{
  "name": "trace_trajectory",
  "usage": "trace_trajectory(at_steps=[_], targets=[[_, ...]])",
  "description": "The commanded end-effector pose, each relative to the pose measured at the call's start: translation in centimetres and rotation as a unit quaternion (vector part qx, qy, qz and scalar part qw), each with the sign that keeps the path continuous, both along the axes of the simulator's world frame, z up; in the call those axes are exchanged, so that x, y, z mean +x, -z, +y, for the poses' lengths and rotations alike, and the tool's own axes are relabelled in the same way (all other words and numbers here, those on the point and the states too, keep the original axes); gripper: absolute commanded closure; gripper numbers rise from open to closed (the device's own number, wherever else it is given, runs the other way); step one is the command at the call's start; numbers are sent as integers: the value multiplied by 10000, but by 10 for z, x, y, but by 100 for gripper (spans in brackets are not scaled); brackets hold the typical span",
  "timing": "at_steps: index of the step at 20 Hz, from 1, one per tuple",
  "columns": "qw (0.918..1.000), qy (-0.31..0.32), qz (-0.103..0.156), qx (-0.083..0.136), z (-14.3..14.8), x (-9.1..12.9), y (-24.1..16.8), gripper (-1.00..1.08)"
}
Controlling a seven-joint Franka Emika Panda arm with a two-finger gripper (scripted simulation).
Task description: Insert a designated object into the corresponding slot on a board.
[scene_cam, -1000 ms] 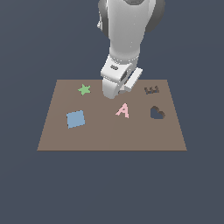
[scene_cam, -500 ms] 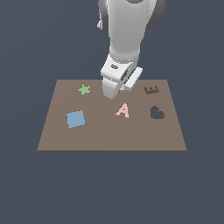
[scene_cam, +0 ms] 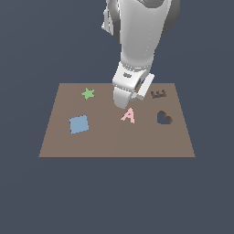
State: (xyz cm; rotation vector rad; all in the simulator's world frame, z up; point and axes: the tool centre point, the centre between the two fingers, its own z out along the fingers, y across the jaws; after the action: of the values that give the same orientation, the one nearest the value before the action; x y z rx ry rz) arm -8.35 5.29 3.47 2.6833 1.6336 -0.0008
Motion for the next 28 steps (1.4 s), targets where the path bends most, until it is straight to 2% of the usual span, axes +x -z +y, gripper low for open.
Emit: trace_trajectory(at_steps=[1,15,22,28], targets=[[9999,-135,-3,0,9,10,-1,108],[9930,-1184,-4,-2,88,77,-5,108],[9891,-1471,-4,-3,111,92,-6,108],[9880,-1547,-4,-4,118,96,-6,108]])
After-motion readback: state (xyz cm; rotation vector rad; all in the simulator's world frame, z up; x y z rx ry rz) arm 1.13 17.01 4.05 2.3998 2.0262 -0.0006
